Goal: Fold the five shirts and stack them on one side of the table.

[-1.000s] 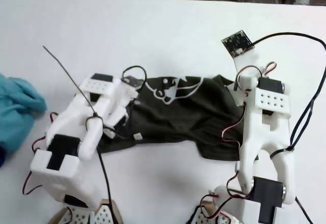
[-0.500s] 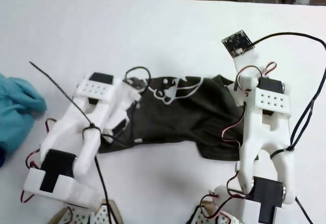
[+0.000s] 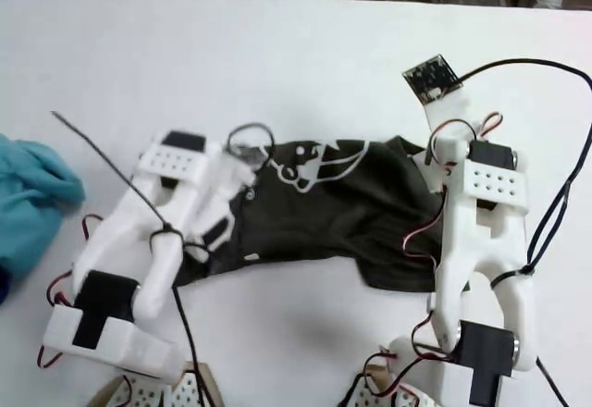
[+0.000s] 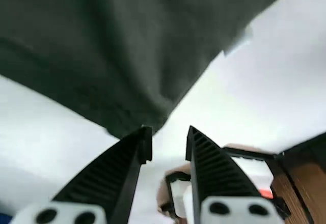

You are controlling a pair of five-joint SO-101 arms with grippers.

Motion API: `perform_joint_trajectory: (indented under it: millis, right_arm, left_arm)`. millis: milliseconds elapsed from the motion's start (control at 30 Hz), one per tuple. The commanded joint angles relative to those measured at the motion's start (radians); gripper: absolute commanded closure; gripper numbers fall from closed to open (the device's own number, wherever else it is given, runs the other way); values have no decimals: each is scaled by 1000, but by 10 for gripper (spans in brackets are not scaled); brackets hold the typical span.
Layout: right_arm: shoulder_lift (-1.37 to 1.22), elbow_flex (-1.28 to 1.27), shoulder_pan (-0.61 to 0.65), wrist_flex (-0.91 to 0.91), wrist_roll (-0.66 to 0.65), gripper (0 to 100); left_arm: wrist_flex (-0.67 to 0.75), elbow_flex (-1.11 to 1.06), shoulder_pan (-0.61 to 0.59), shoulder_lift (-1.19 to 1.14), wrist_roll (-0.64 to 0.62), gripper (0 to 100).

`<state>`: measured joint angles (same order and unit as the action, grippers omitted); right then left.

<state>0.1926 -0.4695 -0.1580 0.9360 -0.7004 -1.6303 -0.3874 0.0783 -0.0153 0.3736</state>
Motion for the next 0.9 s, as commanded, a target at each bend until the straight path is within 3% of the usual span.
perform_joint_trajectory:
  millis: [0, 100, 233, 567, 867]
  right_arm:
    - [2, 44, -25, -15, 0, 795]
    - [2, 44, -30, -15, 0, 795]
    - [2, 44, -28, -15, 0, 795]
    - [2, 44, -28, -15, 0, 795]
    - [-8, 43, -64, -42, -2, 795]
  left_arm:
    - [-75, 234, -17, 51, 6, 862]
    - [-28, 352, -77, 35, -5, 861]
    - [91, 329, -141, -55, -35, 861]
    - [290, 262, -164, -307, -48, 864]
    - [333, 260, -367, -328, 31, 864]
